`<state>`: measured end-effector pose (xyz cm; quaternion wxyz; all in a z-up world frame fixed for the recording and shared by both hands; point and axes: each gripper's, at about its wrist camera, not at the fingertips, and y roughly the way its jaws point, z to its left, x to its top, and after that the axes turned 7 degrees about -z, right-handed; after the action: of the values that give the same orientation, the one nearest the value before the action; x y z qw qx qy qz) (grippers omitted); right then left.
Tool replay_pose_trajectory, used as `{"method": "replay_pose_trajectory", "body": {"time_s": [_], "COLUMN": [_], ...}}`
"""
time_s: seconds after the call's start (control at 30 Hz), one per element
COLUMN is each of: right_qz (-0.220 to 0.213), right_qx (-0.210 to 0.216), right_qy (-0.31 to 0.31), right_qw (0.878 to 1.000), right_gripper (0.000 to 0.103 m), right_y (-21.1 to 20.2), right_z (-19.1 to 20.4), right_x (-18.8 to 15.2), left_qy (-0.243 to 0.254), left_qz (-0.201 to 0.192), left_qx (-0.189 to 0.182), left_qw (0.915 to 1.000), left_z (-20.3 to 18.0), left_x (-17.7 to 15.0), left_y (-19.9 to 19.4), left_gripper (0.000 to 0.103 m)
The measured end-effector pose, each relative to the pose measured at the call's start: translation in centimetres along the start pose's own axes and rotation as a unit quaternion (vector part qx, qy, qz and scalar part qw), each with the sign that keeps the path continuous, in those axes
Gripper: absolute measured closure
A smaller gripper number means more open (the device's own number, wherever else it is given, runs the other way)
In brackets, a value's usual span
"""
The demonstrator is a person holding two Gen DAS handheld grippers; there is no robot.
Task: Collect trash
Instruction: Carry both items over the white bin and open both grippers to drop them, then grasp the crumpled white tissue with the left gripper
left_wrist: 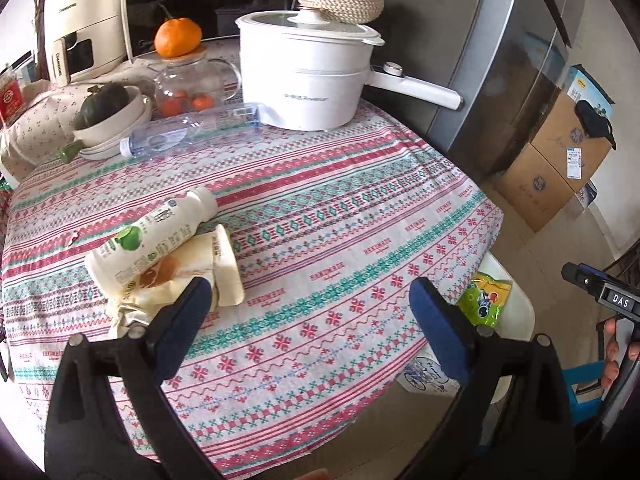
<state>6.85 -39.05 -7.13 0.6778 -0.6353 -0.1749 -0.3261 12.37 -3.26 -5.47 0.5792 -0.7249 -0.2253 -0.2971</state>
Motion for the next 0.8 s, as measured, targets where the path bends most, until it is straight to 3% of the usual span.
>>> {"method": "replay_pose_trajectory", "body": {"time_s": [0.43, 0.57, 0.67, 0.8], "right_qz": [-0.001, -0.001, 0.004, 0.012], "right_qx": [0.031, 0.043, 0.049, 0.052], "right_qy": [-0.054, -0.06, -0.07, -0.093], "right_qw": [0.998, 0.997, 0.996, 0.994], "right_gripper": [0.023, 0.023, 0.023, 0.023], "right_y": [3.4, 4.5, 5.4, 6.5], "right_z": [9.2, 11.6, 13.3, 15.5], "right_x": [1.1, 1.3, 1.2, 0.8], "left_qy": [-0.12, -0.137, -0.144, -0.142], "left_qz": [0.025, 0.05, 0.089, 0.127], "left_qx": [0.051, 0.044, 0.017, -0.005], "left_qw": [0.9912, 0.9883, 0.9854, 0.9817], "left_z": [13.3, 15.0, 15.4, 14.9], "left_x": [-0.2, -0.9, -1.9, -3.1], "left_y": [-1.4, -0.5, 1.0, 2.8], "left_gripper": [0.004, 0.004, 0.006, 0.02]}}
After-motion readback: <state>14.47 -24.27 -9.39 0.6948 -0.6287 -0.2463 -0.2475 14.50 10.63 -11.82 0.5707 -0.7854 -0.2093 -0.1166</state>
